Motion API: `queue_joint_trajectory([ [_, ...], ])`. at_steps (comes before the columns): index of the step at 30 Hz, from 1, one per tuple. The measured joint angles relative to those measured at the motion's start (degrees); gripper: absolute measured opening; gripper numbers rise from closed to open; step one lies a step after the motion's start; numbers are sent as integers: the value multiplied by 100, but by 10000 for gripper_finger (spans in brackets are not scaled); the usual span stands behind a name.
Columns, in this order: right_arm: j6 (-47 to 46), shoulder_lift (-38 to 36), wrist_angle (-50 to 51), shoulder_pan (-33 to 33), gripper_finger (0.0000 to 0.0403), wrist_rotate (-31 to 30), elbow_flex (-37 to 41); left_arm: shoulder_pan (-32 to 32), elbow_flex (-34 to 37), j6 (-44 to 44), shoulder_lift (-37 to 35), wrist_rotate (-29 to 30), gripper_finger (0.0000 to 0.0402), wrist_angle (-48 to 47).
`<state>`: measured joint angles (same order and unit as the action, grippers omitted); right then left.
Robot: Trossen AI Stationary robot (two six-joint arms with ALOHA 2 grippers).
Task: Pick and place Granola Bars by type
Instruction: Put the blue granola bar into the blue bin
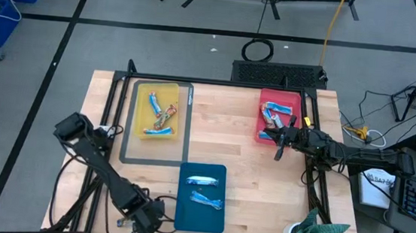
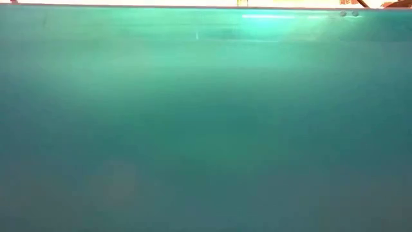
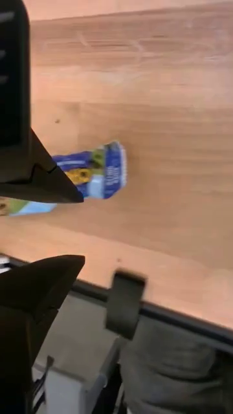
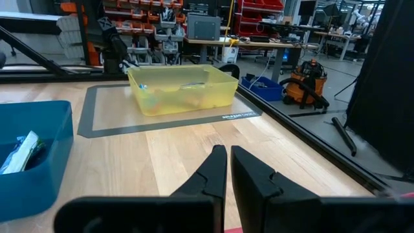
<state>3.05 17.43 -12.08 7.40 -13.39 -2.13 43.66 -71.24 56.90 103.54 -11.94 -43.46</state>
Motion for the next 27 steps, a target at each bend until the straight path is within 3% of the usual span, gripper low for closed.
queue_joint_trajectory([
  [17,-1,0,0,-2,15,-2,0,-178,0,-147,561,-66,145,97],
  [21,-2,0,0,0,14,-2,0,-234,0,-156,451,-561,145,113],
  [27,-1,-1,0,-1,15,-2,-1,-234,0,28,-4,-586,145,-51],
])
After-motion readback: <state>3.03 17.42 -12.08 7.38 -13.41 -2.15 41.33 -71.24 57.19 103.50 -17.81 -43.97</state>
